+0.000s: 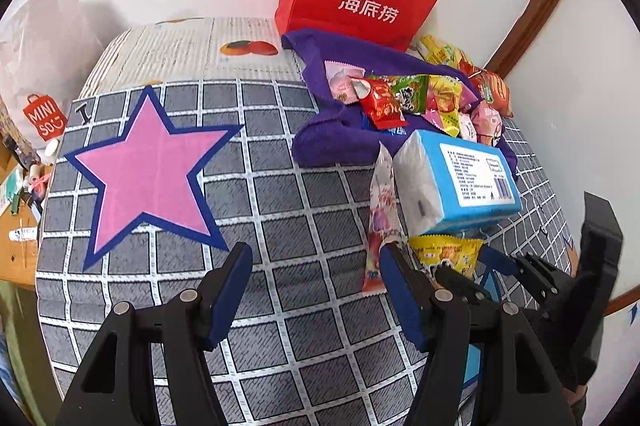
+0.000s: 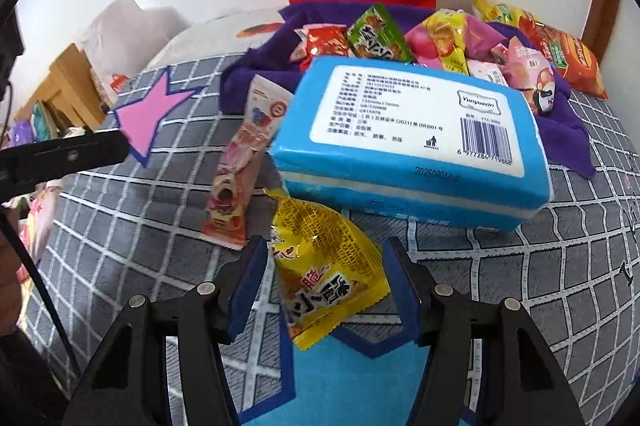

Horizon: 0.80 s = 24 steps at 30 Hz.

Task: Organize snacks
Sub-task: 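Grasp the yellow snack bag with the right tool while the left tool grasps the pink ice-cream wrapper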

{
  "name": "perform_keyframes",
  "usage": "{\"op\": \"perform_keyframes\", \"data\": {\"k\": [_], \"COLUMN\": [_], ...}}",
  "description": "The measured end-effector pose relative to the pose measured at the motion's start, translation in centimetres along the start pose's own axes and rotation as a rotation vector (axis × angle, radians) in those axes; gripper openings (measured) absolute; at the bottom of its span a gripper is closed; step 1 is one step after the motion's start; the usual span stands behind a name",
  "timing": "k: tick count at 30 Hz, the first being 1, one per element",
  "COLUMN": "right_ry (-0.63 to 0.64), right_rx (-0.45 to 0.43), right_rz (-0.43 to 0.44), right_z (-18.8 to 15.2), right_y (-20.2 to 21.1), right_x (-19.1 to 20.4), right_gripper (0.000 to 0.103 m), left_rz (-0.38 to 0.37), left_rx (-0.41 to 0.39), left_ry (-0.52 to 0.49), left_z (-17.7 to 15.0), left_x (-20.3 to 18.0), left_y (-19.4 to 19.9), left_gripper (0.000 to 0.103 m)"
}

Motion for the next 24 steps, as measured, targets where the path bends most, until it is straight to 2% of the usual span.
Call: {"op": "perform_keyframes", "data": {"k": [5,11,13,19,24], "right_ry": [0.001,0.079,0.094,0.038,0.017], "right_rx": [-0.013,-0.013,-0.020,-0.053,-0.109], "right_rz": [-0.004,-0.030,-0.031,0.031,-0.019], "right_z": [0.1,-0.1,-0.2,-0.4,-1.0], "right_y": [-1.1,-2.2,-2.1,0.5,3.5], "right_x": [-0.1,0.5,0.5,-1.2,-4.4], "right_gripper": [0.060,0.062,0.057,0.056,0.056], "left_rz": [-0.002,-0.003,-0.005,-0.024,-0.022], "left_rx": [0.004,0.014,0.015,0.027,0.047], "left_ry": [0.000,-0.004,-0.006,-0.015,-0.045], "left_z": [-0.5,-1.0,-1.0,-1.0,-0.8], "left_x": [0.0,-0.6,-1.0,-2.4,-4.0], "left_y": [-0.1,-0.5,-0.7,-2.2,-4.2], "left_gripper": [0.064,0.064,0.064,0.064,0.063]}}
Point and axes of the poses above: each gripper's, at about its wrist camera, not at the fingertips, and y roughly against the way its jaws point, x to its left, z to its top, the point moved 9 cm from there along -y, roughly the way its jaws point, and after that the axes turned 10 degrees about -z, right-handed, at the moved point
